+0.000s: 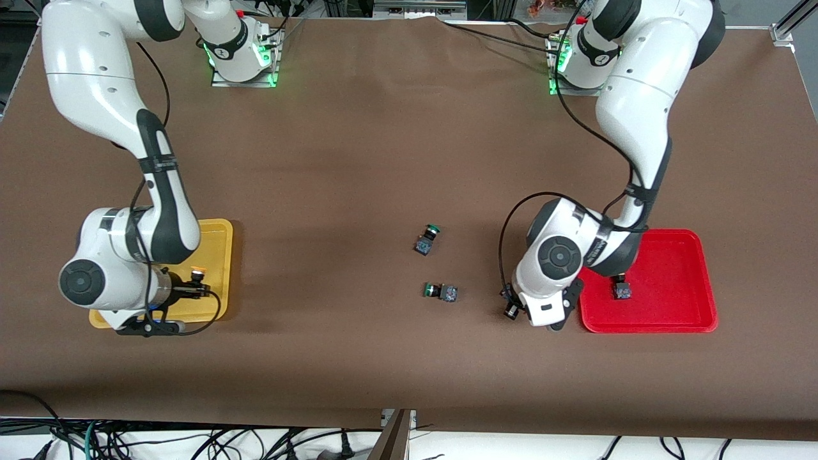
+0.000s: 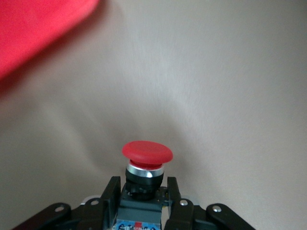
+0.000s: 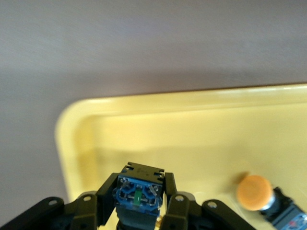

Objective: Place red and yellow buttons in trays

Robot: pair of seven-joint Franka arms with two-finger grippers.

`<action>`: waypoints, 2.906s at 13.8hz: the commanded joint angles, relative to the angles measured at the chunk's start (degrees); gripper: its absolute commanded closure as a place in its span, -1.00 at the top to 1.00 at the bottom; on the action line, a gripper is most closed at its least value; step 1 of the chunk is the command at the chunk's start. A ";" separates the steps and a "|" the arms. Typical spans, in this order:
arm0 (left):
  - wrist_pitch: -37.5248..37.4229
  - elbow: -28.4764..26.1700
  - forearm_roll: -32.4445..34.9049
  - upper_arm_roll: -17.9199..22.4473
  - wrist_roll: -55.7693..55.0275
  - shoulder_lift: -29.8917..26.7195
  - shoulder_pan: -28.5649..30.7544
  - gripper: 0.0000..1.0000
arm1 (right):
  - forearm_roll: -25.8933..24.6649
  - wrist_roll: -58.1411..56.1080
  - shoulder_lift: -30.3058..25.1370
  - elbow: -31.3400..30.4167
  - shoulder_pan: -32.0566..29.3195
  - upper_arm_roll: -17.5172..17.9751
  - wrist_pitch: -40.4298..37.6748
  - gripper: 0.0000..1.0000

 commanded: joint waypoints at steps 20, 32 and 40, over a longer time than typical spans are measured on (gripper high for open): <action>15.17 -29.88 -5.18 -0.21 77.50 -13.68 31.10 -0.90 | -0.11 -11.46 -26.15 -1.65 -2.38 0.68 -21.82 1.00; 4.66 -27.95 -2.71 -1.79 77.23 -26.22 31.10 1.00 | -0.90 -11.98 -41.61 -3.65 -2.28 2.70 -34.24 1.00; -22.23 -19.10 -9.21 -5.57 78.37 -37.67 31.28 1.00 | -1.52 -8.38 -47.18 -11.93 -4.13 6.57 -34.94 1.00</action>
